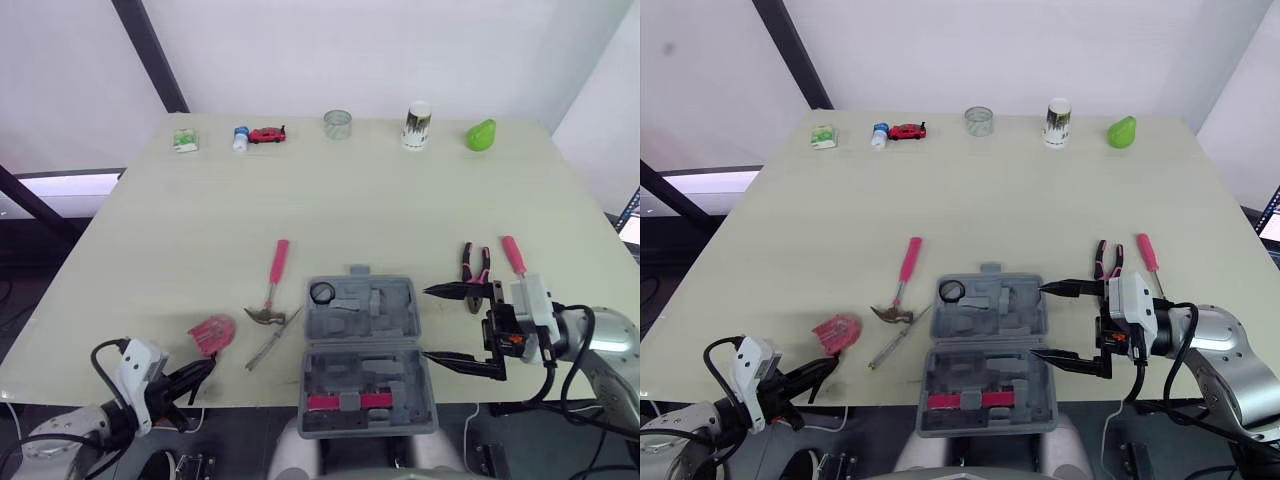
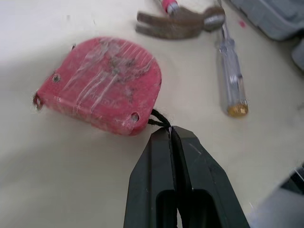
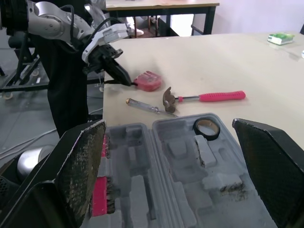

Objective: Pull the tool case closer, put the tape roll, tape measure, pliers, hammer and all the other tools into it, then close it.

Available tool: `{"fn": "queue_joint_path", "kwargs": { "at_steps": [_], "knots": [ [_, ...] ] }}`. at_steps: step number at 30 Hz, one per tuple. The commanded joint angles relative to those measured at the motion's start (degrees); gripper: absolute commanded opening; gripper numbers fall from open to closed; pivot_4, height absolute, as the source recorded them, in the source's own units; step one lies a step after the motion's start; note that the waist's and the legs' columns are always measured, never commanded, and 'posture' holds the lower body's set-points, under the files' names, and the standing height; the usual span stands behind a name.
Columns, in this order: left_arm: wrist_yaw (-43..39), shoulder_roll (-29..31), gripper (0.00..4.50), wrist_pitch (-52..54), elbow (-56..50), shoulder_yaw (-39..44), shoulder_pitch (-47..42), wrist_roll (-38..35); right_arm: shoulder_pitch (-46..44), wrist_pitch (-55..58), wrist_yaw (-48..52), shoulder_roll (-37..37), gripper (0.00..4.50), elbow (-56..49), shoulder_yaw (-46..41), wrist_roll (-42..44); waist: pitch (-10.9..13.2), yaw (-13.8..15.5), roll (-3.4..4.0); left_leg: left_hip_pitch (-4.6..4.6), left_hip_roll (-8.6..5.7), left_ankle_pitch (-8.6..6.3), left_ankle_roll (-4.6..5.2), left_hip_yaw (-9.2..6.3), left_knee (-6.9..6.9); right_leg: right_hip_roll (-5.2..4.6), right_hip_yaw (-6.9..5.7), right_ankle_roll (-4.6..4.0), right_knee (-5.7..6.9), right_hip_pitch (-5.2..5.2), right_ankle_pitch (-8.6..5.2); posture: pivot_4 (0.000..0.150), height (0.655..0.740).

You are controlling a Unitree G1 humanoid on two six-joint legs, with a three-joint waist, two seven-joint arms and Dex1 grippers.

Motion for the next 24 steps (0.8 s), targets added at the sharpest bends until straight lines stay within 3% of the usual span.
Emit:
{"fn": "queue_joint_path", "kwargs": {
  "at_steps": [1, 19, 22, 24],
  "knots": [
    [-1.82, 1.07, 0.13, -0.04, -1.94, 1.66, 1.42, -1.31, -0.96, -1.28, 0.73, 0.27, 4.50, 0.07, -0.50, 0.83, 0.00, 0.03, 0.00, 0.00, 0.00, 0.00, 0.00, 0.01, 0.00, 0.00, 0.00, 0.00, 0.00, 0.00, 0.00, 0.150, 0.7400],
    [-4.69, 1.20, 0.13, 1.76, -2.53, 3.04, 4.39, -3.10, -4.32, -1.58, 0.63, 1.22, 4.50, 0.32, 2.10, -0.15, 0.00, -0.03, 0.00, 0.00, 0.00, 0.00, 0.00, 0.03, 0.00, 0.01, 0.00, -0.03, 0.00, 0.00, -0.02, 0.150, 0.7400],
    [-5.70, 0.40, 0.69, 1.71, -3.47, 4.32, 4.57, -5.34, -4.70, -1.35, 0.67, 1.05, 4.50, 0.26, 2.42, -0.08, 0.00, -0.03, 0.00, 0.00, 0.00, 0.00, 0.00, 0.03, 0.00, 0.00, 0.00, -0.02, -0.01, 0.00, -0.01, 0.150, 0.7400],
    [-6.85, 0.13, 1.51, 0.46, -4.00, 4.85, 5.17, -5.92, -4.84, -1.30, 0.69, 0.95, 4.50, 0.27, 2.54, -0.05, 0.00, -0.03, 0.00, 0.00, 0.00, 0.00, 0.00, 0.02, 0.00, 0.00, 0.00, -0.03, -0.01, 0.00, -0.02, 0.150, 0.7400]
  ]
}}
